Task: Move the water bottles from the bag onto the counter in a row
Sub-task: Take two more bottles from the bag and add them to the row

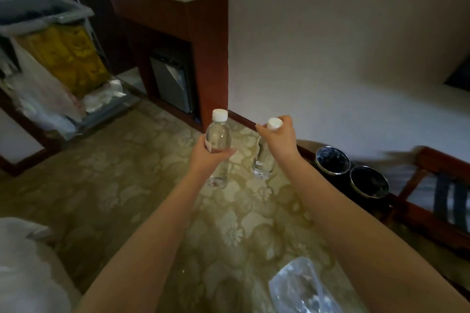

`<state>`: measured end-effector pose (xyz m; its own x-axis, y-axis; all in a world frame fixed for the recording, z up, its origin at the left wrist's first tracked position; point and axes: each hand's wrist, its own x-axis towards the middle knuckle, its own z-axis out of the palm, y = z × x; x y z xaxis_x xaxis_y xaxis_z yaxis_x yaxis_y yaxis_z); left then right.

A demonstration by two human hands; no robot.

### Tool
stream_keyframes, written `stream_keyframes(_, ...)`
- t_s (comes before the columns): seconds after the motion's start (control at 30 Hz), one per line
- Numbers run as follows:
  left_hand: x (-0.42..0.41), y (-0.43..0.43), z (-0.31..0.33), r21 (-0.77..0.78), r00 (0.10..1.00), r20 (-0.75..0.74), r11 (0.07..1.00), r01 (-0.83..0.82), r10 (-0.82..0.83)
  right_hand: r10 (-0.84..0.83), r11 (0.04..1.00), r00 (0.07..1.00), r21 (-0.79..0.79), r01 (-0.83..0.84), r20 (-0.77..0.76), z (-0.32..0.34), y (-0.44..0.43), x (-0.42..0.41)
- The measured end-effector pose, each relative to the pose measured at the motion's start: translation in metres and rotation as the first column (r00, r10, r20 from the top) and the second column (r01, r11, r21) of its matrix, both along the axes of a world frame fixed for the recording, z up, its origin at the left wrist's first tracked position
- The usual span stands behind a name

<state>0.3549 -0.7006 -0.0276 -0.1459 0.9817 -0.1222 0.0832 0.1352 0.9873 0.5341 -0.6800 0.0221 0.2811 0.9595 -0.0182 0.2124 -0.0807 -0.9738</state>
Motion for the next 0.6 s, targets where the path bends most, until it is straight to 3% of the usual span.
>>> stream_keyframes(0.17, -0.08, 0.082, 0.023, 0.05, 0.999, -0.004, 0.998, -0.046, 0.046, 0.05, 0.994, 0.999, 0.097, -0.052, 0.022, 0.03, 0.083, -0.073)
stream_keyframes(0.33, -0.154, 0.188, 0.041, 0.077, 0.979, -0.056, 0.979, -0.191, 0.196, 0.16, 0.968, 0.987, 0.195, -0.159, 0.013, 0.043, 0.192, -0.144)
stream_keyframes(0.6, -0.271, 0.371, 0.133, 0.205, 0.957, -0.153, 0.955, -0.214, 0.248, 0.298, 0.878, 0.954, 0.383, -0.286, 0.028, 0.125, 0.384, -0.264)
